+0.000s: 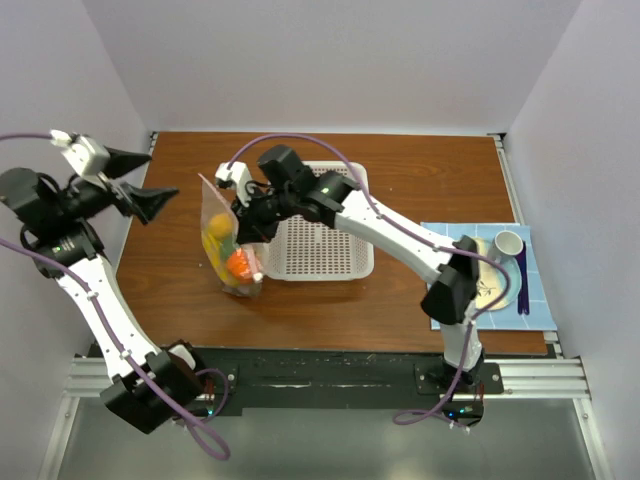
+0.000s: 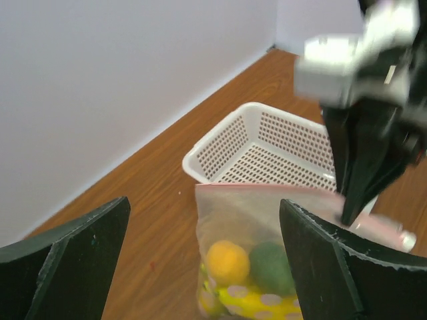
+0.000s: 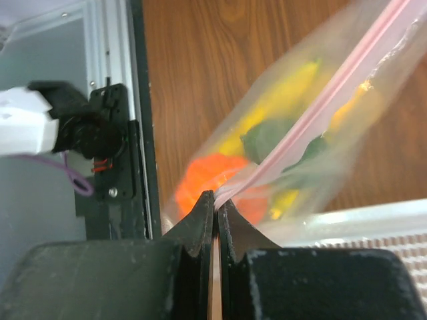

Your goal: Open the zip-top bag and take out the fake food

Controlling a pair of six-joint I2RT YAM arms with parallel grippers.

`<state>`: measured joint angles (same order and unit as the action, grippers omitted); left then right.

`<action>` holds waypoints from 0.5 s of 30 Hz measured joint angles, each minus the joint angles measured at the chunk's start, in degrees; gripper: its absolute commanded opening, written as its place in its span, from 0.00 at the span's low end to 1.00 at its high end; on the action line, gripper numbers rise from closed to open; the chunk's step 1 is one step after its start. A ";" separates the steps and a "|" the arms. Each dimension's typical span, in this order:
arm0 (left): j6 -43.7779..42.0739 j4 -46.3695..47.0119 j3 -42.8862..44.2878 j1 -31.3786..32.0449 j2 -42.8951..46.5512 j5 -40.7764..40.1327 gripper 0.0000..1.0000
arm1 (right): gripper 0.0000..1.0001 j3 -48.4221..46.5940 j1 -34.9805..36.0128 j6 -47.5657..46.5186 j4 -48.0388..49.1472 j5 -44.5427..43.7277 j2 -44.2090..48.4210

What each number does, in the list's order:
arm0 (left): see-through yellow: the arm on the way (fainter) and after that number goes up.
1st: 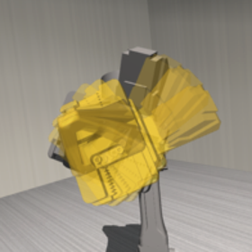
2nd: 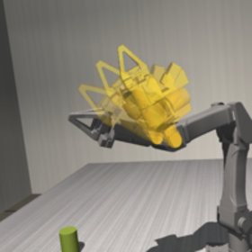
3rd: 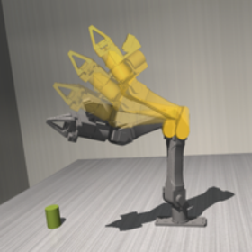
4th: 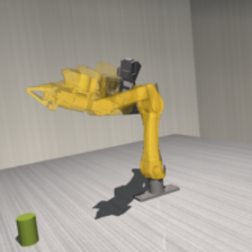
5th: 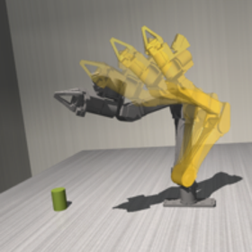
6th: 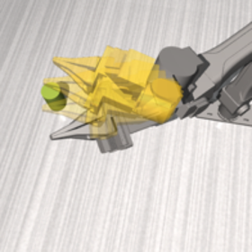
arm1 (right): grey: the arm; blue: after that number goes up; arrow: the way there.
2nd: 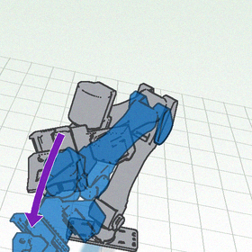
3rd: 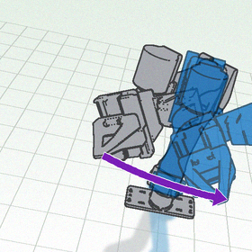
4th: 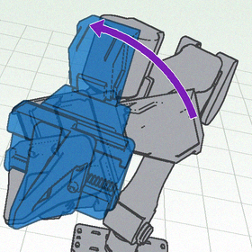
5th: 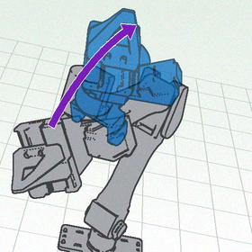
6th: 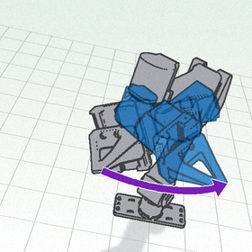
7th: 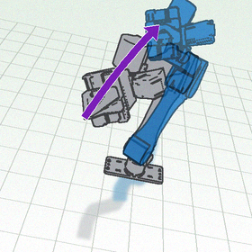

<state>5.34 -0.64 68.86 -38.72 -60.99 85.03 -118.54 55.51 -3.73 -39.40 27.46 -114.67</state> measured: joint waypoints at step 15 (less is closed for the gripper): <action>-37.27 -9.40 -9.40 16.81 7.58 0.20 1.00 | 0.00 9.42 0.09 -3.30 7.52 6.73 8.92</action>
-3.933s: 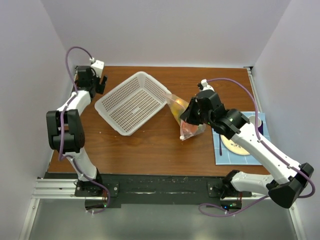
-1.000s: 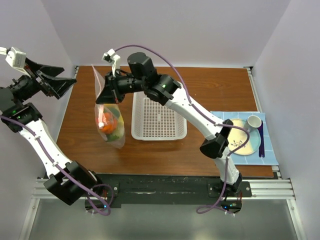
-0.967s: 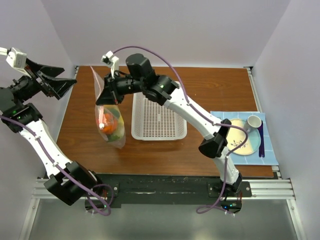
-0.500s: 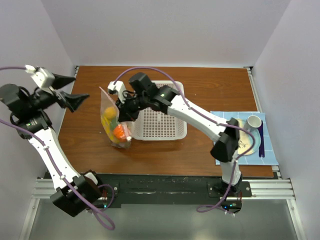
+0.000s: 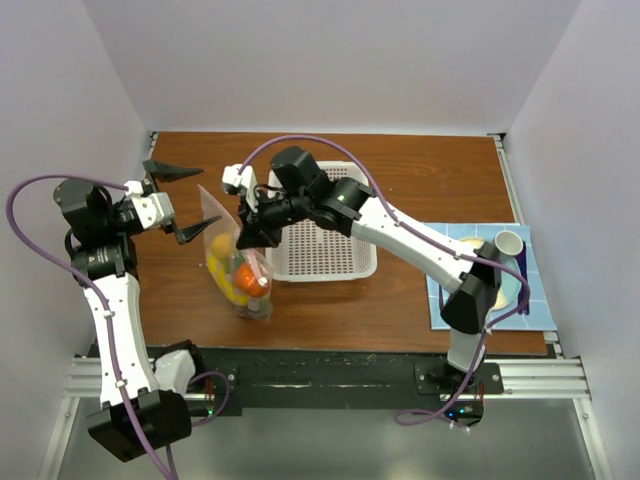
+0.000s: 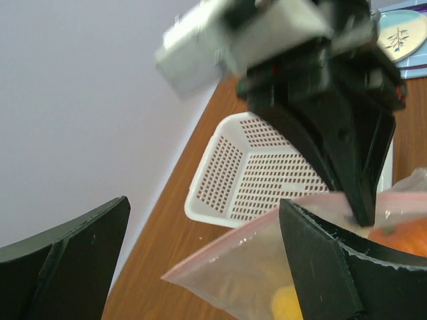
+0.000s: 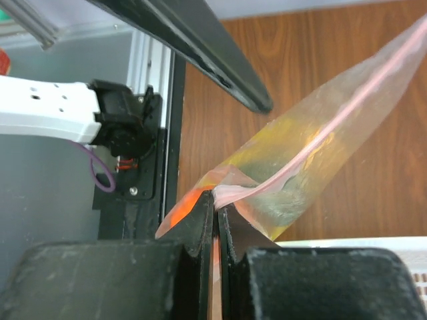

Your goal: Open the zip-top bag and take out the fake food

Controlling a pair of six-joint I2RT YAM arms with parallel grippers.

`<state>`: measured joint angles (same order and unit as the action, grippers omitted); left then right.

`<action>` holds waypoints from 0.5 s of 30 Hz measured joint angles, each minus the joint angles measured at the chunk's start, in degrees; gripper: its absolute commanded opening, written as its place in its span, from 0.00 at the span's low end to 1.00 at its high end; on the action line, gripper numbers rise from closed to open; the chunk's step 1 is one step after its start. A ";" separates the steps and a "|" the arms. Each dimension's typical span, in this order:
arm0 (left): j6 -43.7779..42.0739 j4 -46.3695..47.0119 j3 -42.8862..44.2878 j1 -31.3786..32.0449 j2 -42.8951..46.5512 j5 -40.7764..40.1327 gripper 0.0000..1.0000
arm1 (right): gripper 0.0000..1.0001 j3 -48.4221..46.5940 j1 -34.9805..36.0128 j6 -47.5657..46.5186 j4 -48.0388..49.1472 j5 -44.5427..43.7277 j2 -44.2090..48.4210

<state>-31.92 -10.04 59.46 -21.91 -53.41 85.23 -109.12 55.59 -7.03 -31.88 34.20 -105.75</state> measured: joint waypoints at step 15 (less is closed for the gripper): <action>20.52 25.38 -7.65 0.81 3.02 0.20 0.91 | 0.00 -5.31 0.17 -0.83 -4.28 -0.15 -4.39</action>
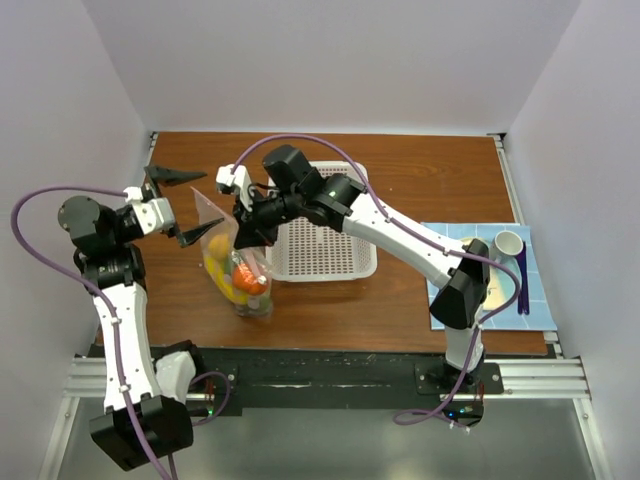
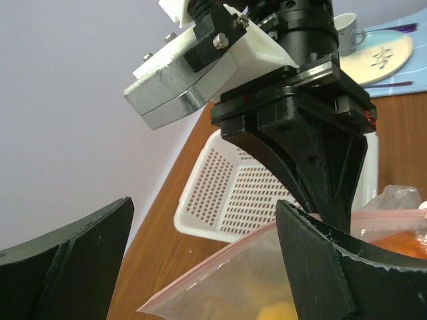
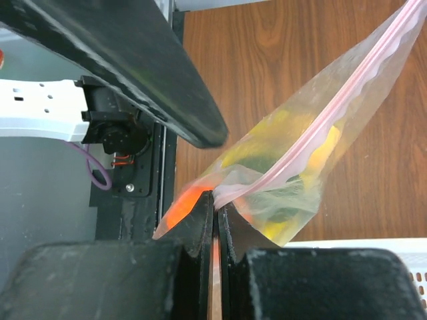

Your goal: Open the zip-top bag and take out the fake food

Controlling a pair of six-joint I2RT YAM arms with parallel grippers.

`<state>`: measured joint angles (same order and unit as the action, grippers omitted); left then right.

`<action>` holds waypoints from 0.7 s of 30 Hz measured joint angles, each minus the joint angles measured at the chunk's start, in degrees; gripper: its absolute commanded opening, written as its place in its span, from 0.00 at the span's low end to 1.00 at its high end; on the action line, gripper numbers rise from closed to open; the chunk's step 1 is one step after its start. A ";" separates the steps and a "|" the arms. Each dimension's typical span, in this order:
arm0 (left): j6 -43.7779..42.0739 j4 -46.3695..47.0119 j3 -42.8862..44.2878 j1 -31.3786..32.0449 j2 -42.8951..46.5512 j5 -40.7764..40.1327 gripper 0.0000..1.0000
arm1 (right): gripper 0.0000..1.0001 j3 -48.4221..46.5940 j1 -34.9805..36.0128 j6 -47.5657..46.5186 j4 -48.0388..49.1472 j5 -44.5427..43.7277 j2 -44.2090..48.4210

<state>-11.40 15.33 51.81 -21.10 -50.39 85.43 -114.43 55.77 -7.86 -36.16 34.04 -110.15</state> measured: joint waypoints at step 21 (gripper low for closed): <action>38.75 45.03 -9.53 6.14 -4.87 0.46 0.92 | 0.00 1.77 0.59 -2.49 -3.82 -0.48 6.58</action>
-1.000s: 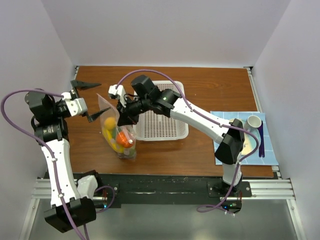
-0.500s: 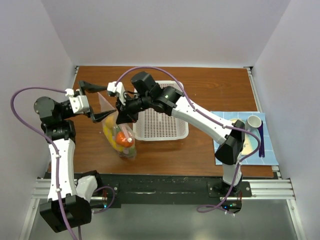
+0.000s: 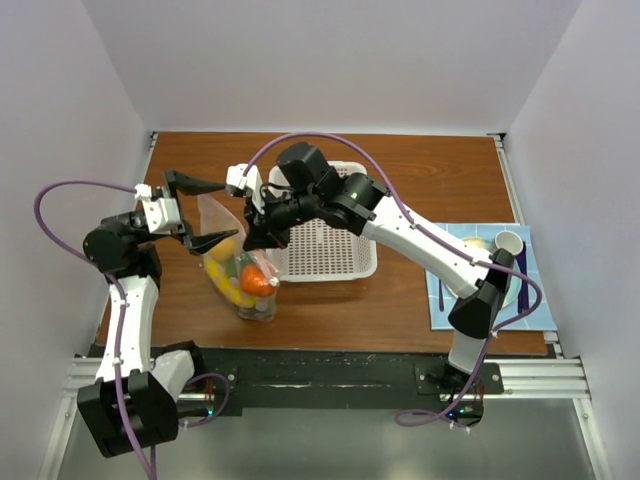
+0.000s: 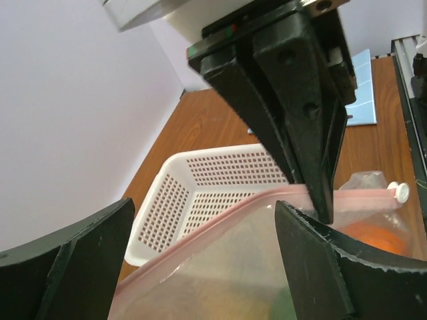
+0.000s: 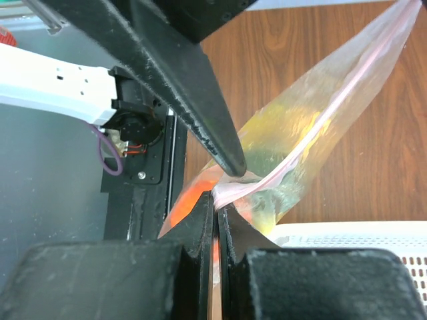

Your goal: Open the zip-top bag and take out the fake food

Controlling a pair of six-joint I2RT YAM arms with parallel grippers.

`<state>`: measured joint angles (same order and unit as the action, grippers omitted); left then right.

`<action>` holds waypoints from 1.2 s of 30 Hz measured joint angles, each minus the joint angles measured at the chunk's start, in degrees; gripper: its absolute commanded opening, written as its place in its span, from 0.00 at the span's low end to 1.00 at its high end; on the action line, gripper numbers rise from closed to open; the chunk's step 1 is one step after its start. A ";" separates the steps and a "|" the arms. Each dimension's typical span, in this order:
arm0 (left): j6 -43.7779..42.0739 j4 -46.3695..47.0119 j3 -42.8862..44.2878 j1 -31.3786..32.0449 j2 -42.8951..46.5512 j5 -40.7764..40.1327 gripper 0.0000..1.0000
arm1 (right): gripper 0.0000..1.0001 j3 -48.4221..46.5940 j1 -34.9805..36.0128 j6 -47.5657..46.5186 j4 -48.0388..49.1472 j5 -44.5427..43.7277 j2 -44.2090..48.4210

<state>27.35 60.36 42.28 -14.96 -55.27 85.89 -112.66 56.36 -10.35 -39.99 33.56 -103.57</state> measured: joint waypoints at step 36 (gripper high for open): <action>8.55 9.60 -5.90 -4.76 -3.39 0.02 0.57 | 0.00 3.41 0.22 -1.31 -1.88 0.00 0.90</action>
<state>35.90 69.95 36.38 -19.73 -58.65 85.91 -109.25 56.58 -11.66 -41.87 33.56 -102.67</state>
